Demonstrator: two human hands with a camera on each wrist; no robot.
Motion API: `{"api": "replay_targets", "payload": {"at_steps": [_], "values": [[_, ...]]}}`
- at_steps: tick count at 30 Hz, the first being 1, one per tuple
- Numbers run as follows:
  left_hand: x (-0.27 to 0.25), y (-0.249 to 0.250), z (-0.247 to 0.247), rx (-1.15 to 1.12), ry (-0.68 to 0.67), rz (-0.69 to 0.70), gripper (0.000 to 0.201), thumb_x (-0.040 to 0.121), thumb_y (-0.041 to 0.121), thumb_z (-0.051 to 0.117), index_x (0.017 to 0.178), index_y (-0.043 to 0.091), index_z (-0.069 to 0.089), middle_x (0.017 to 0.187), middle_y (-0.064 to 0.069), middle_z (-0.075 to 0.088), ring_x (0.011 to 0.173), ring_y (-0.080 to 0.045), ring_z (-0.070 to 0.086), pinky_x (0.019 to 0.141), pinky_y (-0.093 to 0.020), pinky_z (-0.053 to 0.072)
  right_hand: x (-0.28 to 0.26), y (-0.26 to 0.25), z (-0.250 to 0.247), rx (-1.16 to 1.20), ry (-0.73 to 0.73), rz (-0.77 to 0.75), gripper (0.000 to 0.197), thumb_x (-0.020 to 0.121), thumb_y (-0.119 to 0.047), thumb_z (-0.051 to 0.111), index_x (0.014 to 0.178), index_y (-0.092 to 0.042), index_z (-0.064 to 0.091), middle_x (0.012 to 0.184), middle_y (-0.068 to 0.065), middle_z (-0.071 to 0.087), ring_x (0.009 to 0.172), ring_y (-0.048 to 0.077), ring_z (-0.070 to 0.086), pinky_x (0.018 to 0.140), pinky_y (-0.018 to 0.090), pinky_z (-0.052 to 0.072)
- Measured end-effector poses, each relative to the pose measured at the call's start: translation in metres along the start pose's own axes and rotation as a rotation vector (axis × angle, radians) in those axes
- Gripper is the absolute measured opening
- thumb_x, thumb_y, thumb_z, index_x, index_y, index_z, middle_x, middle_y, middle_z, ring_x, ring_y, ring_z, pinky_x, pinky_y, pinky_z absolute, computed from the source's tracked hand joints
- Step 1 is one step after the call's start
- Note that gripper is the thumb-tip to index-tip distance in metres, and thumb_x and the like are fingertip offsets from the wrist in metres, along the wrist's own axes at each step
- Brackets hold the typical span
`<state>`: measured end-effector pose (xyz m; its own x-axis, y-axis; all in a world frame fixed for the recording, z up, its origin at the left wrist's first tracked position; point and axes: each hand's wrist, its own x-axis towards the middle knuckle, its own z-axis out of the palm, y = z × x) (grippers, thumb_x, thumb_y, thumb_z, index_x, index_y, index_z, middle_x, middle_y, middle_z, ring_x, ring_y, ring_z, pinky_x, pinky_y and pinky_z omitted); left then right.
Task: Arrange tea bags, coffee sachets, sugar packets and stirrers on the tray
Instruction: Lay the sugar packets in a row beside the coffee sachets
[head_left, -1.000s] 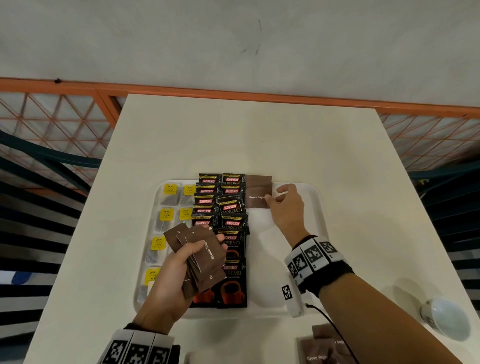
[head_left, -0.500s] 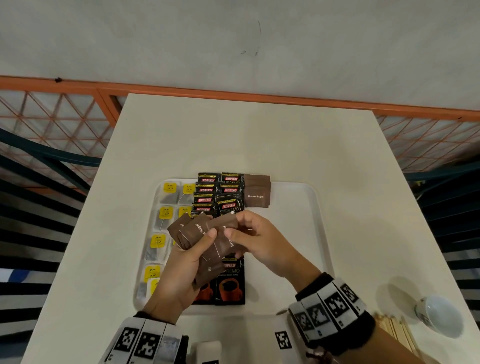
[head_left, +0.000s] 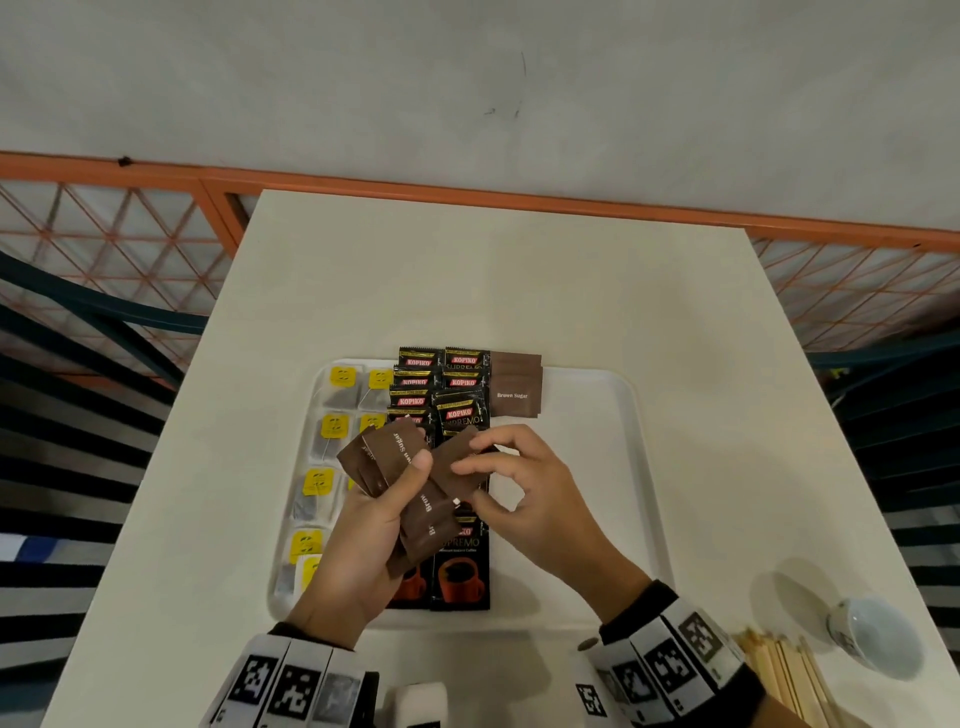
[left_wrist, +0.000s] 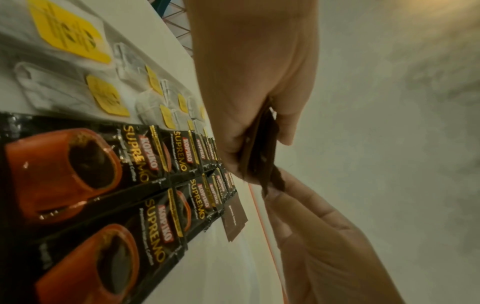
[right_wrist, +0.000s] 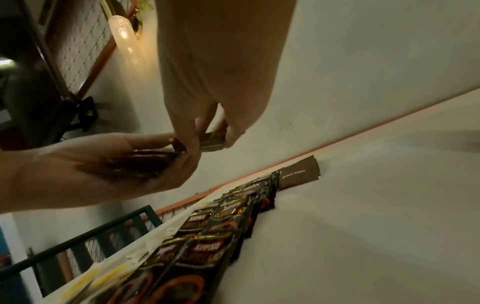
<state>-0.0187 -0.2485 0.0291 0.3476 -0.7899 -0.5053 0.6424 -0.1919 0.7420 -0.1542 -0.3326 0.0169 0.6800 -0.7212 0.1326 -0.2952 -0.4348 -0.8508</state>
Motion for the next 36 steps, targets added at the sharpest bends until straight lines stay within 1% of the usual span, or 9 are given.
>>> {"api": "replay_targets", "payload": {"at_steps": [3, 7, 13, 18, 20, 24, 29, 34, 36], "values": [[0.001, -0.002, -0.002, 0.054, 0.055, 0.032, 0.026, 0.086, 0.005, 0.055, 0.109, 0.016, 0.063, 0.088, -0.003, 0.075, 0.079, -0.015, 0.071, 0.062, -0.027, 0.057, -0.003, -0.004, -0.005, 0.113, -0.061, 0.007, 0.029, 0.079, -0.005, 0.058, 0.101, -0.020, 0.070, 0.111, -0.006, 0.052, 0.111, 0.000, 0.048, 0.089, 0.008, 0.044], [0.003, -0.004, -0.005, 0.117, 0.117, 0.016, 0.037, 0.085, 0.004, 0.059, 0.120, 0.013, 0.058, 0.100, -0.008, 0.071, 0.085, -0.021, 0.069, 0.062, -0.032, 0.054, 0.006, -0.004, -0.011, 0.338, 0.119, 0.268, 0.021, 0.085, -0.009, 0.063, 0.096, -0.027, 0.064, 0.104, 0.000, 0.060, 0.096, 0.003, 0.058, 0.073, 0.021, 0.054], [0.004, -0.002, -0.004, 0.166, 0.079, 0.004, 0.029, 0.085, 0.008, 0.060, 0.111, 0.020, 0.063, 0.097, -0.007, 0.073, 0.087, -0.020, 0.070, 0.064, -0.032, 0.056, 0.021, 0.008, -0.023, 0.264, -0.151, 0.480, 0.013, 0.086, -0.013, 0.064, 0.097, -0.010, 0.069, 0.069, -0.004, 0.062, 0.060, 0.006, 0.053, 0.055, 0.014, 0.044], [0.004, -0.002, -0.008, 0.084, 0.053, -0.105, 0.016, 0.090, 0.015, 0.053, 0.096, 0.013, 0.068, 0.083, -0.009, 0.073, 0.074, -0.019, 0.070, 0.070, -0.033, 0.051, 0.033, 0.035, -0.036, 0.455, 0.109, 0.657, 0.004, 0.084, -0.004, 0.064, 0.088, -0.006, 0.064, 0.070, 0.004, 0.063, 0.062, 0.011, 0.056, 0.050, 0.012, 0.045], [0.004, -0.001, -0.011, 0.049, 0.038, -0.138, 0.020, 0.091, 0.017, 0.049, 0.096, 0.012, 0.068, 0.085, -0.010, 0.073, 0.073, -0.019, 0.070, 0.067, -0.031, 0.051, 0.040, 0.049, -0.039, 0.425, 0.183, 0.705, 0.006, 0.085, -0.005, 0.063, 0.090, -0.004, 0.064, 0.072, 0.004, 0.063, 0.063, 0.011, 0.058, 0.051, 0.012, 0.046], [0.003, 0.001, -0.013, -0.008, 0.009, -0.171, 0.025, 0.091, 0.018, 0.044, 0.097, 0.010, 0.066, 0.083, -0.010, 0.072, 0.068, -0.016, 0.069, 0.066, -0.031, 0.049, 0.055, 0.072, -0.040, 0.344, 0.269, 0.736, 0.015, 0.086, -0.006, 0.062, 0.074, -0.016, 0.062, 0.069, 0.003, 0.063, 0.062, 0.012, 0.057, 0.055, 0.017, 0.044], [0.002, 0.002, -0.016, -0.024, 0.013, -0.175, 0.025, 0.091, 0.015, 0.043, 0.101, 0.008, 0.065, 0.082, -0.011, 0.071, 0.068, -0.017, 0.069, 0.066, -0.032, 0.049, 0.060, 0.087, -0.040, 0.283, 0.304, 0.745, 0.006, 0.085, -0.008, 0.063, 0.081, -0.012, 0.064, 0.065, 0.001, 0.060, 0.058, 0.010, 0.051, 0.050, 0.015, 0.038], [0.003, 0.000, -0.016, -0.017, 0.028, -0.181, 0.027, 0.090, 0.014, 0.042, 0.101, 0.008, 0.065, 0.083, -0.011, 0.073, 0.070, -0.018, 0.071, 0.071, -0.036, 0.048, 0.063, 0.088, -0.033, 0.161, 0.329, 0.715, 0.007, 0.081, -0.013, 0.069, 0.086, -0.012, 0.065, 0.076, -0.001, 0.063, 0.075, 0.016, 0.060, 0.079, 0.027, 0.049], [0.001, 0.000, -0.014, -0.024, 0.016, -0.185, 0.027, 0.090, 0.013, 0.041, 0.100, 0.008, 0.065, 0.082, -0.012, 0.073, 0.070, -0.019, 0.070, 0.073, -0.035, 0.049, 0.063, 0.087, -0.030, 0.107, 0.339, 0.693, 0.008, 0.080, -0.015, 0.070, 0.084, -0.015, 0.062, 0.080, 0.000, 0.064, 0.081, 0.017, 0.061, 0.082, 0.029, 0.049]]}}
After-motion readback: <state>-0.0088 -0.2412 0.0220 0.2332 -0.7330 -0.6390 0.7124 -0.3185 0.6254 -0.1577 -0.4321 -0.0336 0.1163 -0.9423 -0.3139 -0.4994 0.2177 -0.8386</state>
